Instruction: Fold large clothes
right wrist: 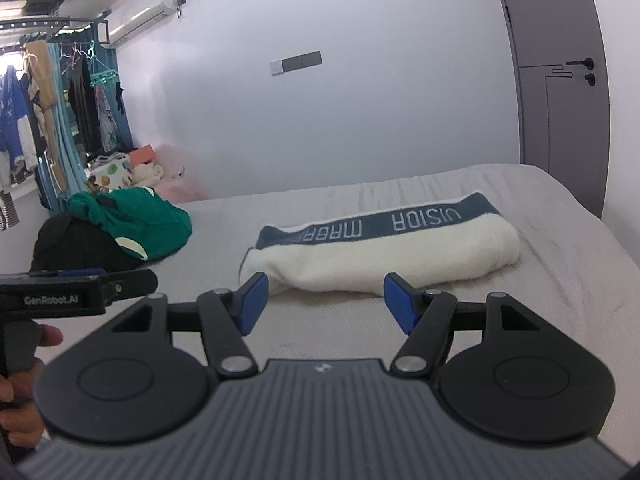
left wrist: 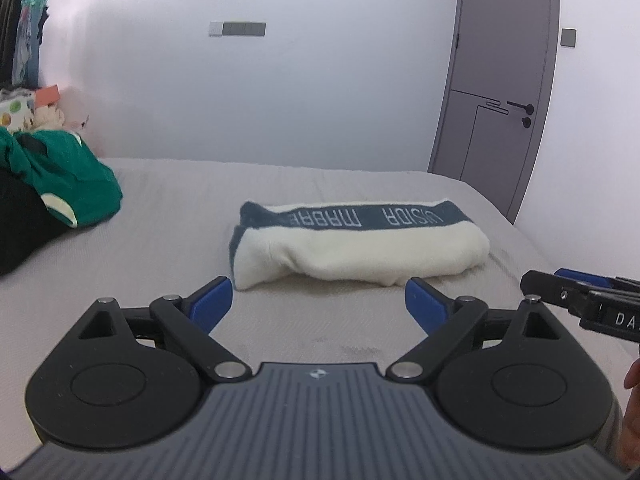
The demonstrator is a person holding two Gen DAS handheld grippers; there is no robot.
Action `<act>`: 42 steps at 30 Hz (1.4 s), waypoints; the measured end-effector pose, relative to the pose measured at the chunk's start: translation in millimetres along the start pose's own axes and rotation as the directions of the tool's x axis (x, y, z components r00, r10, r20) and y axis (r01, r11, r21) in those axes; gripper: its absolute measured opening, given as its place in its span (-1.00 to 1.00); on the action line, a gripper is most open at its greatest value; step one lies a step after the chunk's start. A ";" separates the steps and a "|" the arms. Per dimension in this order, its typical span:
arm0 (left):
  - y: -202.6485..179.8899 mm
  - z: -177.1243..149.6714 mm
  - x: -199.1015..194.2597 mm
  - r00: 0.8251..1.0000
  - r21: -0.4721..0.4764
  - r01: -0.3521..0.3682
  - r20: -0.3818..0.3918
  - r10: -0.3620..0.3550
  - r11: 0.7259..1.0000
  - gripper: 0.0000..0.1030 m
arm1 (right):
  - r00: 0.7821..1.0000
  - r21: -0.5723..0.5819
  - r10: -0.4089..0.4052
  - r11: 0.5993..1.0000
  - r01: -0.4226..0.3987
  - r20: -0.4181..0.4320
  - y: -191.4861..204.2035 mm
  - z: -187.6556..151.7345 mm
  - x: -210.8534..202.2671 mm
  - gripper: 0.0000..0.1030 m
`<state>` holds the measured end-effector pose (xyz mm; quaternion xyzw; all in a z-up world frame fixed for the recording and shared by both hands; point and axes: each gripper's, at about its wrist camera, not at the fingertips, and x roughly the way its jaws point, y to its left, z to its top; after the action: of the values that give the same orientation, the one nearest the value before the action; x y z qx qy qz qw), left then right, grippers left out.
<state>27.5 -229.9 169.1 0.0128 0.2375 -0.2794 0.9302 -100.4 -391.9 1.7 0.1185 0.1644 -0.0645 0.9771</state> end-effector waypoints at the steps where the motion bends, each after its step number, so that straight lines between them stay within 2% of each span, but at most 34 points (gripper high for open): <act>1: 0.7 -2.3 1.4 1.000 -0.001 -0.001 -0.004 0.001 1.000 0.85 | 1.000 -0.003 -0.002 1.000 0.002 -0.004 0.6 -2.5 0.4 0.31; 13: 2.8 -15.6 8.5 1.000 0.004 -0.009 -0.026 0.009 1.000 0.85 | 0.998 -0.024 -0.019 1.000 0.017 -0.059 8.8 -20.9 2.4 0.31; 32: 0.6 -16.6 5.2 1.000 0.009 0.007 -0.024 -0.007 1.000 0.94 | 0.997 -0.038 -0.072 0.997 0.071 -0.041 14.2 -19.1 -3.3 0.30; 33: 0.7 -16.6 4.4 1.000 0.012 0.003 -0.022 -0.003 1.000 0.95 | 0.996 -0.040 -0.076 0.996 0.075 -0.040 14.0 -18.8 -3.3 0.32; 34: 0.5 -16.6 4.0 1.000 0.013 0.002 -0.022 -0.002 1.000 0.95 | 0.996 -0.039 -0.080 0.996 0.079 -0.039 13.5 -18.5 -3.4 0.44; 35: 0.5 -16.5 3.6 1.000 0.012 0.003 -0.022 -0.002 1.000 0.95 | 0.996 -0.031 -0.080 0.996 0.079 -0.036 12.1 -18.3 -3.8 0.74; 36: 0.9 -16.1 3.3 1.000 0.011 0.004 -0.022 -0.004 1.000 0.95 | 0.996 -0.023 -0.078 0.997 0.078 -0.031 10.8 -18.1 -4.5 0.94; 37: 0.9 -16.1 2.7 1.000 0.011 0.004 -0.020 -0.004 1.000 0.95 | 0.996 -0.019 -0.083 0.996 0.082 -0.032 9.6 -17.7 -4.4 1.00; 42: 0.2 -17.0 0.5 1.000 0.014 0.003 -0.014 -0.002 1.000 0.95 | 0.995 -0.006 -0.094 0.996 0.093 -0.044 7.0 -18.5 -2.8 1.00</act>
<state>20.5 -227.3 153.8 0.0208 0.2420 -0.2821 0.9281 -107.5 -380.2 -12.9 0.1102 0.1917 -0.1072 0.9693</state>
